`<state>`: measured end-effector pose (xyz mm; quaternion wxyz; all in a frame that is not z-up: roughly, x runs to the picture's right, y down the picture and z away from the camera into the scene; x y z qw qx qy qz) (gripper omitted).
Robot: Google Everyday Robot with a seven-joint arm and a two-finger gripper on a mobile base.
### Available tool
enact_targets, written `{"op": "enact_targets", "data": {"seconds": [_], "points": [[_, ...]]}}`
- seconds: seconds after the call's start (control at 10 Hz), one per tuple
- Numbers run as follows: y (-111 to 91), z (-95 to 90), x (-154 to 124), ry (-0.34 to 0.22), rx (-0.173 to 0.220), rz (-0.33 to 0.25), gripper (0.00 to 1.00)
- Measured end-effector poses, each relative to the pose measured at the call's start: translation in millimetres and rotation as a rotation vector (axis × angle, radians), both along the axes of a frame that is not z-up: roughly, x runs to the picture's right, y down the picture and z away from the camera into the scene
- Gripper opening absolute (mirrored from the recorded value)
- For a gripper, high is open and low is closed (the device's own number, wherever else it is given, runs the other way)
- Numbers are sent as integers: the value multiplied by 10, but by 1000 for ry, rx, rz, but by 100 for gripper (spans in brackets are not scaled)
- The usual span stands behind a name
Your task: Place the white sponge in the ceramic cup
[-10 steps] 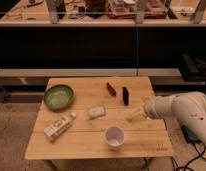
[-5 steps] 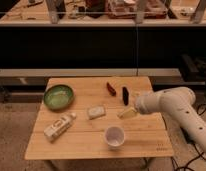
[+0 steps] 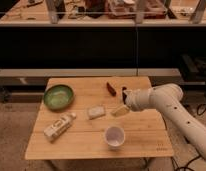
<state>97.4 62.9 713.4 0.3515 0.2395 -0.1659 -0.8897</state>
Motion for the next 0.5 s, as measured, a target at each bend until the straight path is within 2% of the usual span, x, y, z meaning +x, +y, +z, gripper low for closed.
{"op": "enact_targets", "data": {"seconds": [0.2,0.4,0.5], "points": [[1,2,-3,-2,2,-2,80],[14,88,-257,-52,16,-46,80],[43,161,-419,-76,31,-88,80]]}}
